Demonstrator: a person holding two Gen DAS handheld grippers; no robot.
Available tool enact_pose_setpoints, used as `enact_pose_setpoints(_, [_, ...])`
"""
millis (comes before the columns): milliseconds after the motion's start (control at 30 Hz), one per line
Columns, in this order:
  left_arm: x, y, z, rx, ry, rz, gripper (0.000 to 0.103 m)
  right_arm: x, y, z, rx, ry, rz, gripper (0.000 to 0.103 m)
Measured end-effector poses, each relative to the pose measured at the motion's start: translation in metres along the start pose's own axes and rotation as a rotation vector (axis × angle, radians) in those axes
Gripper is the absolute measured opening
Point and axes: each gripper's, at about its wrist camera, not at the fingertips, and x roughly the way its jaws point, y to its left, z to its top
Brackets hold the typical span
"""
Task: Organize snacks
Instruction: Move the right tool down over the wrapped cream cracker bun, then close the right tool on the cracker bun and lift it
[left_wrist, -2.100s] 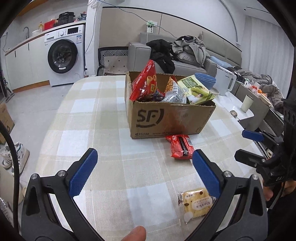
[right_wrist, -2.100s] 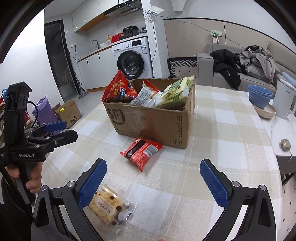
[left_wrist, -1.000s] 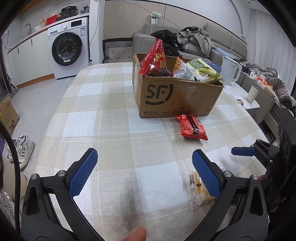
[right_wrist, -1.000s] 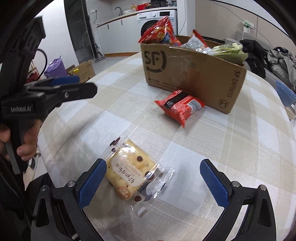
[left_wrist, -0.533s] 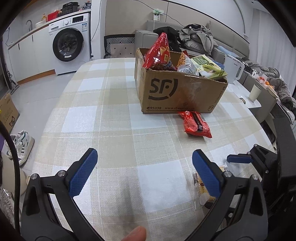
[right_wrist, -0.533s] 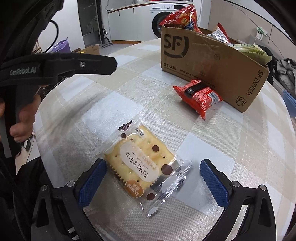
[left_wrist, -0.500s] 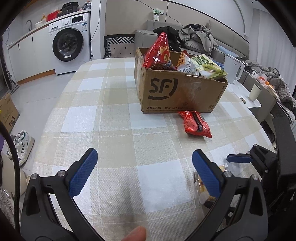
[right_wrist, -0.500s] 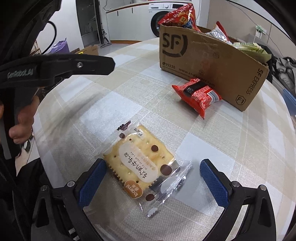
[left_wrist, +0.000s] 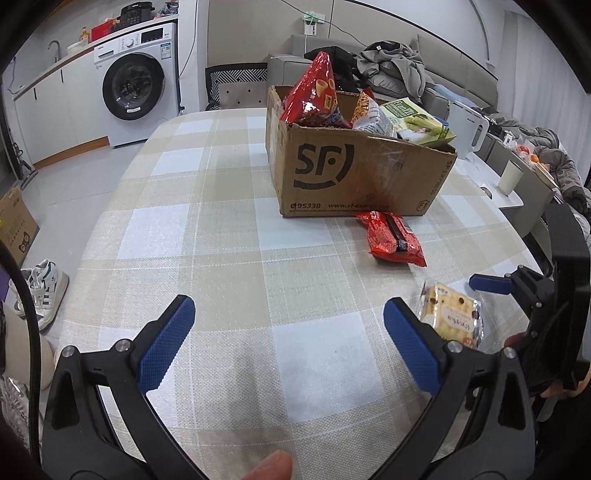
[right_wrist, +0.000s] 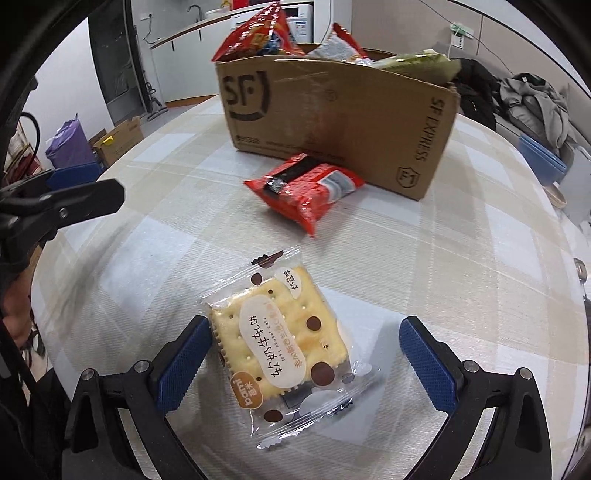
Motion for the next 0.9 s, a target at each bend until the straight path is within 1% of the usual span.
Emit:
enact_pose_setpoints(267, [0.003,-0.001,-0.002,0.003,0.008,0.000,0.102,0.002,-0.022,0.005,0.042,0.014,-0.036,0.102])
enact_pose_setpoints(533, [0.007,-0.001,-0.003,0.004,0.015,0.000,0.102,-0.006,-0.035,-0.007,-0.023,0.039,0.006,0.102])
enact_pose_setpoints(700, [0.012,-0.003,-0.005,0.009,0.025,0.001,0.102,-0.009,-0.039,-0.012,-0.034,0.019,0.011,0.102])
enact_pose_setpoints(767, [0.014,-0.004,-0.006,0.012,0.030,0.002,0.102,-0.010,-0.039,-0.013,-0.032,0.000,0.011,0.098])
enact_pose_setpoints(800, [0.015,-0.005,-0.006,0.013,0.032,0.002,0.102,-0.012,-0.039,-0.013,-0.032,-0.010,0.011,0.088])
enact_pose_setpoints(833, [0.016,-0.005,-0.007,0.014,0.033,0.002,0.102,-0.014,-0.037,-0.013,-0.036,-0.019,0.013,0.076])
enact_pose_setpoints(900, [0.018,-0.006,-0.007,0.014,0.038,0.003,0.102,-0.015,-0.037,-0.011,-0.032,-0.024,0.008,0.066])
